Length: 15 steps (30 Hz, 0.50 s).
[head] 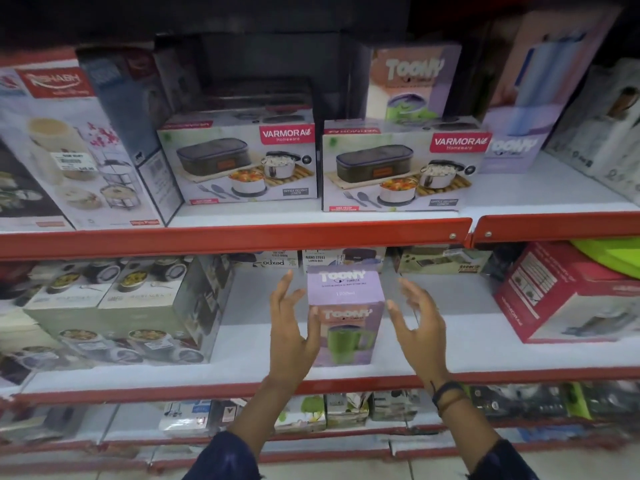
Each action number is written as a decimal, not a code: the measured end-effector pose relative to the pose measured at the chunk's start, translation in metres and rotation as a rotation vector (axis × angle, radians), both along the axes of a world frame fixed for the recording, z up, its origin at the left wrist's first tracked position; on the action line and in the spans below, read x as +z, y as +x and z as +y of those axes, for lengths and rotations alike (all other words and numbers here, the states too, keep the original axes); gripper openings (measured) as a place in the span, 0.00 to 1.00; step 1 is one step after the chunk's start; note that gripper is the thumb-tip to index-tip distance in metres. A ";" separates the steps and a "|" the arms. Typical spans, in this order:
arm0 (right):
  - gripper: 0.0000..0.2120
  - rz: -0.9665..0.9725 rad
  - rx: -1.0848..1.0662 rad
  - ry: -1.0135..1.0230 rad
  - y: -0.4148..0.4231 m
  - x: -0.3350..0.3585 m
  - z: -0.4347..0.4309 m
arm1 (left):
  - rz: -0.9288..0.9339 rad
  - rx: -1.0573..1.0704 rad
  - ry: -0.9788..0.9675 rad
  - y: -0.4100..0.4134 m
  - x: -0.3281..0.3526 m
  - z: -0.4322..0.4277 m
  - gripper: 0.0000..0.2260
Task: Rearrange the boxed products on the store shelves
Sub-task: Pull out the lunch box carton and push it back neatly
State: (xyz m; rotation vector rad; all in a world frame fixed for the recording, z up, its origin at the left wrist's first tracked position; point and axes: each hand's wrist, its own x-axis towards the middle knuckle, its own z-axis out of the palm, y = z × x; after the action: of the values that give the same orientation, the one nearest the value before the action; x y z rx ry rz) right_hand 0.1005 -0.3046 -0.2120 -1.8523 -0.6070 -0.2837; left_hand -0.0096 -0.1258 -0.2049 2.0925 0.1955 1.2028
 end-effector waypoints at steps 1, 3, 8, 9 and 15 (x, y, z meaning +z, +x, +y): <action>0.20 -0.053 -0.011 0.059 0.006 0.017 -0.001 | -0.055 -0.008 0.034 0.005 0.015 0.000 0.12; 0.18 -0.141 -0.053 0.144 0.023 0.055 -0.003 | -0.120 -0.024 0.074 0.019 0.048 0.002 0.12; 0.19 -0.248 -0.197 0.285 0.078 0.136 -0.003 | -0.146 0.004 0.030 0.064 0.126 0.013 0.11; 0.21 -0.238 -0.218 0.272 0.088 0.145 -0.003 | -0.148 0.010 -0.002 0.072 0.137 0.015 0.11; 0.30 -0.017 -0.226 0.102 0.129 0.158 0.000 | 0.048 0.022 -0.111 0.113 0.157 0.025 0.17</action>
State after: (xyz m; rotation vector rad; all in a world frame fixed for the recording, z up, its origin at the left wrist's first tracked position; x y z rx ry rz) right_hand 0.2291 -0.3046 -0.0544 -1.8225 -0.3865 -0.4711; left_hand 0.1033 -0.1011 -0.0480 2.0289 0.3015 1.1291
